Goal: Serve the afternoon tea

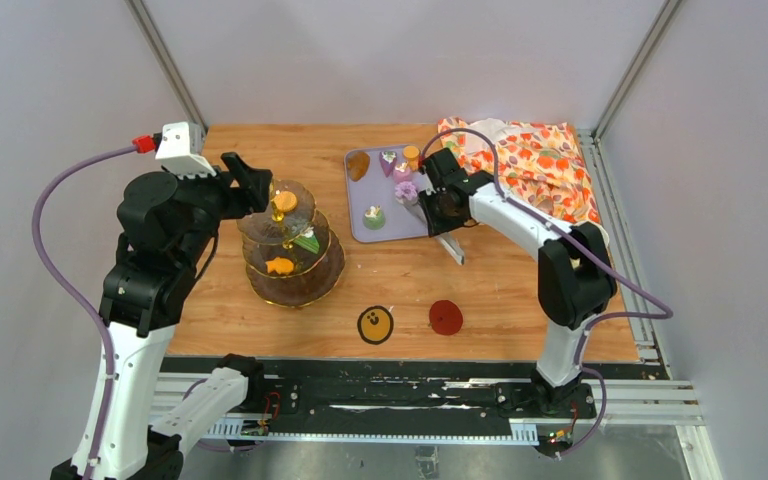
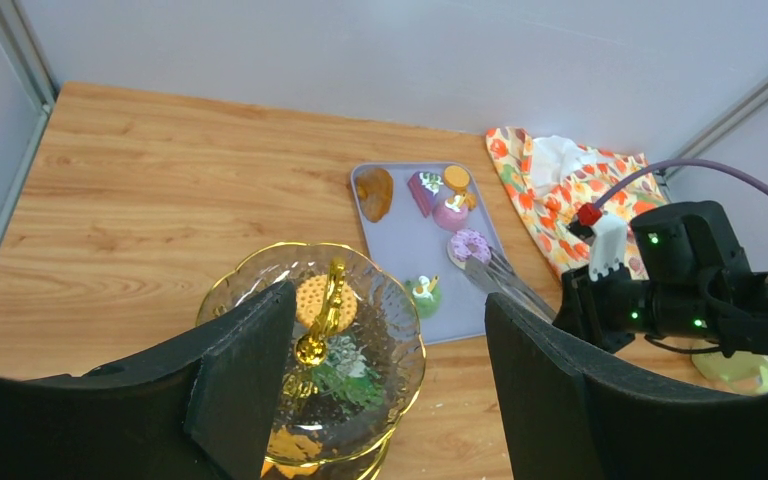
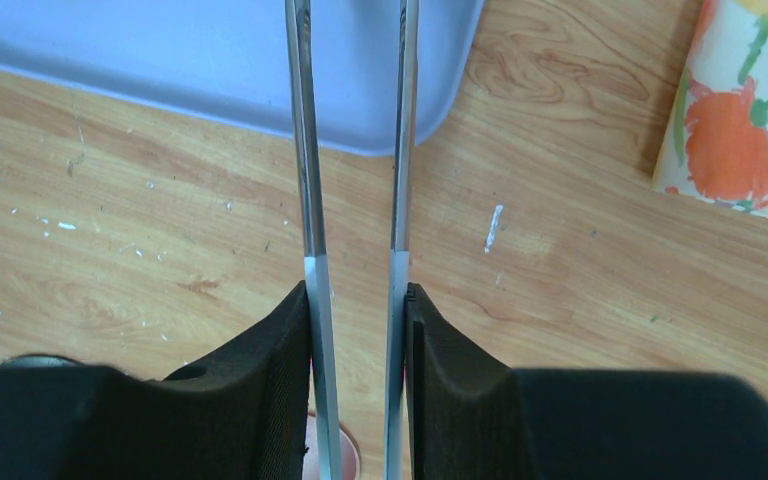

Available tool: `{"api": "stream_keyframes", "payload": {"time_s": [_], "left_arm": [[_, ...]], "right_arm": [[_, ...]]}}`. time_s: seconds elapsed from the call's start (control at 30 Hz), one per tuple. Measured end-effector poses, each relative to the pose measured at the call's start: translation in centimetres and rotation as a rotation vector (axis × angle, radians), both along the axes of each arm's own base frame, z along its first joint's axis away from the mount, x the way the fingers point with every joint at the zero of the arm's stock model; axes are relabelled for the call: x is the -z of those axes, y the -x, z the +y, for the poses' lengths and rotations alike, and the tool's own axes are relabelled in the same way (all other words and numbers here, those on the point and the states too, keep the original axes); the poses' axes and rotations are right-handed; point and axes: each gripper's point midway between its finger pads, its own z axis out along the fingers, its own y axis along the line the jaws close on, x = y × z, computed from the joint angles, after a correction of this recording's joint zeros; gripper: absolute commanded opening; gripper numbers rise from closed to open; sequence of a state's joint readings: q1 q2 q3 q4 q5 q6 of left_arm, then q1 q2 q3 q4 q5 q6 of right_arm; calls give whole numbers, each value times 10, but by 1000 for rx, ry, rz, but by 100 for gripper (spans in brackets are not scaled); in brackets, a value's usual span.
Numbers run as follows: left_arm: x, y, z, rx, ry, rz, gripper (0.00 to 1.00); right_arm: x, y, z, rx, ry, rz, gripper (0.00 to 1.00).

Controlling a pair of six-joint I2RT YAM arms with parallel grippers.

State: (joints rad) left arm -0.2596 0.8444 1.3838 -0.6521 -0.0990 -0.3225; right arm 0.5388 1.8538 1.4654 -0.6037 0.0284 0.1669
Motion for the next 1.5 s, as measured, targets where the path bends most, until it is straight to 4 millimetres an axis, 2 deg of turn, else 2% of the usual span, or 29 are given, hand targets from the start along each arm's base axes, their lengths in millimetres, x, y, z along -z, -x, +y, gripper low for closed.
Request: {"api": "stream_keyframes", "payload": {"time_s": [0.13,0.27,0.53,0.67,0.8,1.1,1.27,1.5], "left_arm": [[1,-1,0,0,-1,2,74],[1,-1,-1,2,-1,4,74],[2,-2,-1,1,-2,8,74],[2,-3,0,-1,-2,7,74],[2,-2,1,-6,-2,6,74],[-5,4,10,-49,4,-20,74],[-9,10,15,-69,7,-38,74],[-8,12,19,-87,4,-36,74]], "right_arm": [[-13,9,-5,-12,-8,-18,1],[-37,20,-12,-33,-25,-55,1],[-99,47,-21,-100,-90,-151,1],[-131,67,-17,-166,-149,-199,0],[-163,85,0,-263,-210,-252,0],[-231,132,68,-553,-327,-356,1],[-241,145,98,-652,-358,-355,1],[-217,152,121,-718,-322,-272,1]]}}
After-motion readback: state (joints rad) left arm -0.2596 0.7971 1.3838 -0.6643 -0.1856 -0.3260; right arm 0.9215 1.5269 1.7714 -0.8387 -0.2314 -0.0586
